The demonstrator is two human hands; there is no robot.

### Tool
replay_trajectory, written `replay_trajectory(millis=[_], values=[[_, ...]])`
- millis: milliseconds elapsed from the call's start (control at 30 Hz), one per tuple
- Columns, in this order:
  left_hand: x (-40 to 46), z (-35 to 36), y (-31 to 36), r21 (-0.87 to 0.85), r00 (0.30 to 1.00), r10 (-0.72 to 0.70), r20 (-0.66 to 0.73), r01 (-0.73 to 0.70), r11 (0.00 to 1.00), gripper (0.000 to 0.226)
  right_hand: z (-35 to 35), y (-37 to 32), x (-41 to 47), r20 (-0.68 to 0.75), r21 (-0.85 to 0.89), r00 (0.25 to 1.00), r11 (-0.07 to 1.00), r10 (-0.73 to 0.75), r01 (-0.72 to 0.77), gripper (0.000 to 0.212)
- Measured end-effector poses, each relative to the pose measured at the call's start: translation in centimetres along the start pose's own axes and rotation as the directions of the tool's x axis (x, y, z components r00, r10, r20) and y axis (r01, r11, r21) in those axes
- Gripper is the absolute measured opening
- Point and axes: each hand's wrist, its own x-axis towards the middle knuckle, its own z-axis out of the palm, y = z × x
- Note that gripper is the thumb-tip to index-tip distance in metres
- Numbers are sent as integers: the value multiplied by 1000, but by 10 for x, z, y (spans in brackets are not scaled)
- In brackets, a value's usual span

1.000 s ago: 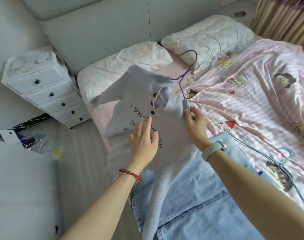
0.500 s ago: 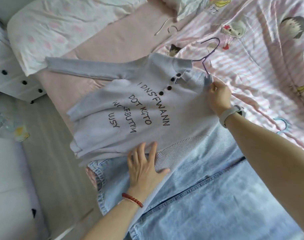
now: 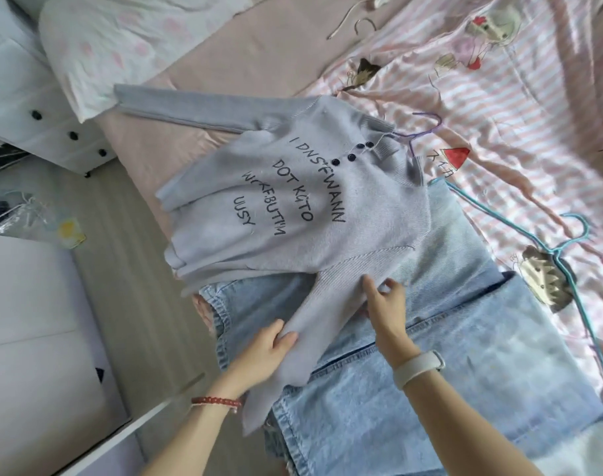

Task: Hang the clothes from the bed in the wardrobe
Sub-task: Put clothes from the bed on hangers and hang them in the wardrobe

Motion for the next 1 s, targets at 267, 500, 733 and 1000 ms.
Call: replay_trajectory(millis=[267, 500, 733, 1000], values=[[44, -99, 51, 93, 641, 33, -766, 60, 994, 20, 37, -90, -8, 180, -82, 855, 859, -487, 506, 23], [53, -74, 19, 749, 959, 121, -257, 118, 652, 64, 44, -61, 25, 620, -767, 738, -8, -266, 642, 54], [6, -64, -27, 599, 926, 80, -368, 170, 782, 56, 60, -40, -22, 548, -783, 689, -1, -475, 622, 51], [-150, -37, -63, 387, 640, 220, -737, 132, 913, 48, 96, 24, -165, 728, -586, 495, -56, -475, 808, 43]])
